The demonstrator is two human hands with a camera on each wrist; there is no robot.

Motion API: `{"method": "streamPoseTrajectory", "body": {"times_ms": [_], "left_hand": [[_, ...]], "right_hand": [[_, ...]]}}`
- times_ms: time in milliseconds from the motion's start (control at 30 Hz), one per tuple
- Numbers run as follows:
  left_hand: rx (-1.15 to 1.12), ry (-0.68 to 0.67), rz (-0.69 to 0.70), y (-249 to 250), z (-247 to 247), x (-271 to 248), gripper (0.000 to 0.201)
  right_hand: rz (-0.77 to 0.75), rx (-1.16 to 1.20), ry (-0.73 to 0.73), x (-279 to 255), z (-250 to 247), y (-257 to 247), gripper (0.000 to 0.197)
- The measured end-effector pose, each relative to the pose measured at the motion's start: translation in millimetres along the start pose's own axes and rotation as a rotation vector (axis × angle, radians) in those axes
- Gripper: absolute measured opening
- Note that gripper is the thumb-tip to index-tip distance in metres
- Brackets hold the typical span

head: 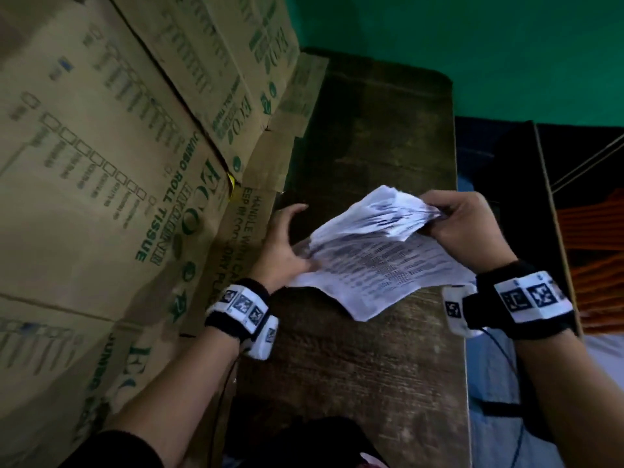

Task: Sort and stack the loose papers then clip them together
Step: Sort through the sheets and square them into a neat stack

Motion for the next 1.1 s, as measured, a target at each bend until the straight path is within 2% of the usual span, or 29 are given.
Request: {"method": "streamPoseTrajectory", "body": {"times_ms": [33, 100, 133, 200, 267, 333, 400, 433, 467, 500, 567, 633, 767, 833, 900, 1000, 1100], "left_hand": [[-0.024, -0.076, 0.103, 30, 17, 0, 0.085], [-0.184, -0.208, 0.192, 73, 46, -4, 0.073], [-0.23, -0.226, 0.221, 84, 54, -6, 0.061], [-0.244, -0.144, 0.213, 85, 54, -3, 0.033], [-0.319, -0.015, 0.136, 65, 44, -1, 0.017], [-0.406, 0.079, 0.096, 48, 31, -2, 0.013], [-0.35, 0.162, 0.135, 44, 16, -3, 0.01], [-0.317, 0.171, 0.149, 44, 12, -2, 0.009], [-0.282, 0.175, 0.152, 44, 10, -1, 0.013], [-0.256, 0.18, 0.143, 41, 8, 1, 0.019], [-0.283, 0.201, 0.071, 30, 7, 4, 0.034], [-0.344, 0.204, 0.002, 21, 11, 6, 0.041], [-0.346, 0.227, -0.056, 14, 18, 5, 0.044], [-0.333, 0.267, -0.075, 11, 17, 5, 0.034], [-0.36, 0.314, -0.061, 14, 14, 4, 0.024], [-0.354, 0.368, 0.073, 41, 6, -4, 0.028], [-0.365, 0.306, 0.198, 59, 7, -16, 0.026]], "right_hand": [[-0.042, -0.131, -0.001, 5, 0, -13, 0.03], [-0.129, -0.344, -0.011, 10, 7, -40, 0.026], [-0.15, -0.413, -0.022, 11, 11, -50, 0.027], [-0.14, -0.504, -0.04, 8, 19, -58, 0.03], [-0.087, -0.586, -0.067, 0, 20, -49, 0.032], [-0.025, -0.681, -0.086, -12, 14, -29, 0.027], [0.047, -0.738, -0.058, -22, -4, 0, 0.011], [0.096, -0.727, -0.028, -26, -15, 18, 0.009], [0.149, -0.638, 0.004, -29, -24, 38, 0.01], [0.199, -0.44, 0.032, -33, -27, 57, 0.015], [0.283, 0.11, 0.08, -40, -14, 84, 0.035], [0.328, 0.465, 0.129, -46, 9, 95, 0.043], [0.324, 0.4, 0.211, -52, 30, 98, 0.024], [0.303, 0.363, 0.295, -53, 26, 95, 0.022], [0.327, 0.45, 0.402, -55, 20, 93, 0.024], [0.29, 0.553, 0.538, -59, 7, 80, 0.022], [0.261, 0.574, 0.61, -72, 6, 73, 0.021]]}}
Point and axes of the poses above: each hand's wrist, its own x-axis towards the middle knuckle, its own z-axis out of the palm, y = z × x, the point moved 10 cm from there along x, towards the middle knuckle, and after that the axes turned 3 degrees about -x, right-handed, at the moved point
